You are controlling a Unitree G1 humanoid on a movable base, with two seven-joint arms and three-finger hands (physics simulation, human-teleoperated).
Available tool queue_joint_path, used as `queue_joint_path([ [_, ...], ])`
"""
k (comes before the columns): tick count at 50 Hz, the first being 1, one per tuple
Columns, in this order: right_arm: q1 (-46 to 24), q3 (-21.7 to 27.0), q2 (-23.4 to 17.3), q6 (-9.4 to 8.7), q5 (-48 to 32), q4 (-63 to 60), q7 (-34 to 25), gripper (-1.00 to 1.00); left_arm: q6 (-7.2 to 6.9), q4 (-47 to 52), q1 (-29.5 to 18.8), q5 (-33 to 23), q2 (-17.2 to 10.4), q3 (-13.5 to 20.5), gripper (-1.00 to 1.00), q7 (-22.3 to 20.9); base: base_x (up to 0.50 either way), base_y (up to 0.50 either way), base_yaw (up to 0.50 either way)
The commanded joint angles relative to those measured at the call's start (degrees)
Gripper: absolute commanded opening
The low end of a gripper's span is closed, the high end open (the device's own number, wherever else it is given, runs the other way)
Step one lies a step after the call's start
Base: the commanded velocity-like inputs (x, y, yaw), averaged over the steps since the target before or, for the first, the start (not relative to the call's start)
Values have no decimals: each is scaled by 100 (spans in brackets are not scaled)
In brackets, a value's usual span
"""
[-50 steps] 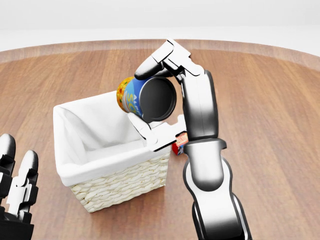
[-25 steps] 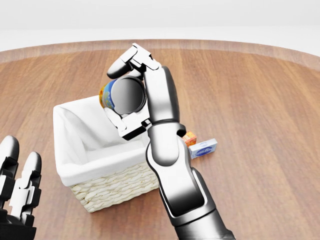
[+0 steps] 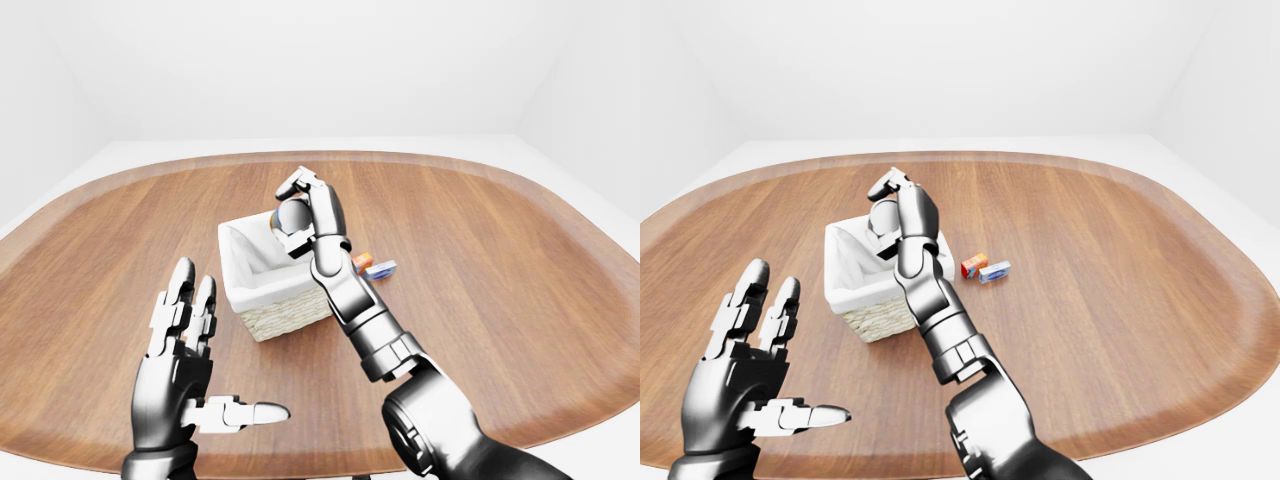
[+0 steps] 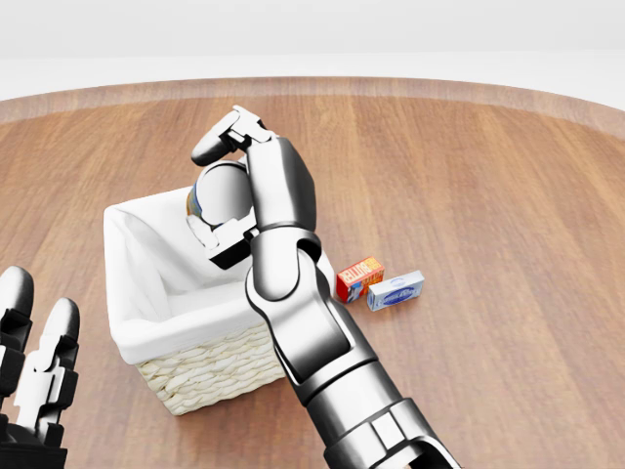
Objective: Pick up the alphabet soup and put it in the basket.
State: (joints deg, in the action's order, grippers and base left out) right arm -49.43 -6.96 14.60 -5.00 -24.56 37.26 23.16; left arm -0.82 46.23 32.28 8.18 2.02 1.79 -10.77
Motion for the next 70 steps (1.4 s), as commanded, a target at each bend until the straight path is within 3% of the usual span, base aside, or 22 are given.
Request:
queue_joint_path([
  [1, -337, -6, 103, 0, -192, 483, 246, -100, -31, 40, 15, 39, 36, 48, 100, -78, 0, 0, 0],
  [26, -776, 25, 326, 10, -358, 1800, 684, -100, -1, 74, 72, 30, 28, -1, 100, -80, 0, 0, 0],
  [35, -888, 70, 355, 227, -353, 2233, 684, -100, 14, 97, 105, 40, 24, -12, 100, -87, 0, 0, 0],
  [67, -892, 51, 479, 280, -492, 2443, 684, -100, 83, 91, 168, 45, -18, -71, 100, -73, 0, 0, 0],
  [68, -888, 48, 486, 279, -495, 2443, 684, -50, 80, 75, 151, 36, -17, -71, 100, -68, 0, 0, 0],
  [69, -867, 21, 504, 240, -528, 2433, 684, 100, 79, 69, 147, 30, -18, -78, 100, -66, 0, 0, 0],
  [70, -866, 15, 505, 232, -544, 2411, 684, 100, 87, 76, 160, 31, -18, -82, 100, -68, 0, 0, 0],
])
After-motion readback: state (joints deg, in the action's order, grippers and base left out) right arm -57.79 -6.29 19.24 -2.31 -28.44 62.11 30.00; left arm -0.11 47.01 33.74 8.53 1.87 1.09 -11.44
